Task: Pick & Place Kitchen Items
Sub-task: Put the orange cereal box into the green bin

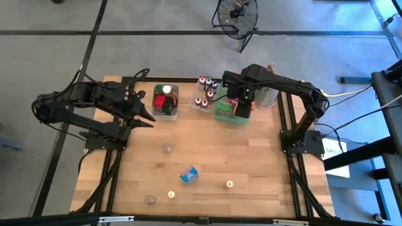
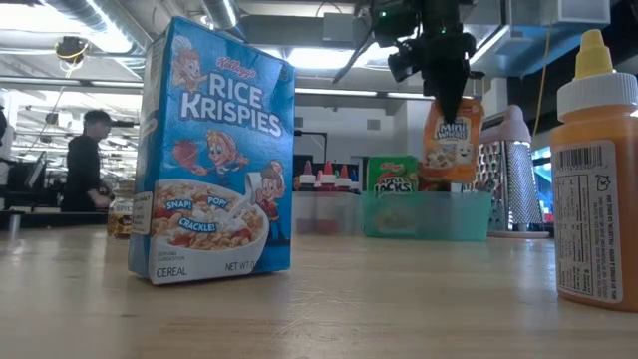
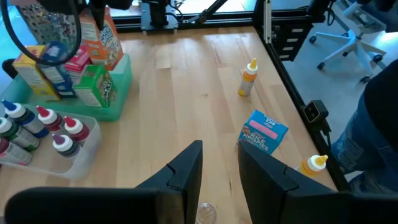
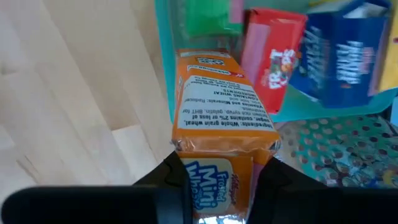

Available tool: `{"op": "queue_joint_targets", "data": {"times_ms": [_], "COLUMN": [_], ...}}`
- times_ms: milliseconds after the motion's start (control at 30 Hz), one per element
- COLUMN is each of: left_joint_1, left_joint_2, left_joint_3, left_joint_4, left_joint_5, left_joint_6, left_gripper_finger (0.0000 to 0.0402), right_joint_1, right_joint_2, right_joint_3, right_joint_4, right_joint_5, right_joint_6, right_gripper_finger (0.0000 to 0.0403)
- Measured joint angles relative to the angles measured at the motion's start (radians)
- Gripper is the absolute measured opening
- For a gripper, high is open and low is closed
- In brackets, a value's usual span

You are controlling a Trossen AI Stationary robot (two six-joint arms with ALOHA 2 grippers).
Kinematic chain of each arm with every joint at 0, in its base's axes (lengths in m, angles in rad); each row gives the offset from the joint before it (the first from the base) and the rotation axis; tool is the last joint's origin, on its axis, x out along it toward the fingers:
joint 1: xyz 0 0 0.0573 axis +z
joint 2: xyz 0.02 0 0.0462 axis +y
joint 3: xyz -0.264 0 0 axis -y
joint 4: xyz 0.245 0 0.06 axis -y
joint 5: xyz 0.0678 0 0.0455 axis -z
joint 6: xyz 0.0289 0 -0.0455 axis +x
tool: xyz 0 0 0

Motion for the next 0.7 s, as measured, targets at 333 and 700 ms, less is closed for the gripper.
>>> {"op": "queue_joint_targets", "data": {"times_ms": [333, 700], "left_joint_1": [0.000, 0.000], "left_joint_2": [0.000, 0.000], "left_joint_3": [0.000, 0.000], "left_joint_4": [0.000, 0.000], "left_joint_5": [-0.009, -0.009], "left_joint_6": [-0.001, -0.012], "left_gripper_finger": [0.0098, 0.0098], "right_joint_1": [-0.011, -0.032], "right_joint_2": [0.065, 0.145], "right_joint_3": [-0.002, -0.002], "right_joint_4": [0.009, 0.056], "right_joint_5": [-0.005, -0.007], "right_joint_6": [-0.052, -0.102], "right_gripper_finger": [0.0094, 0.0094]}}
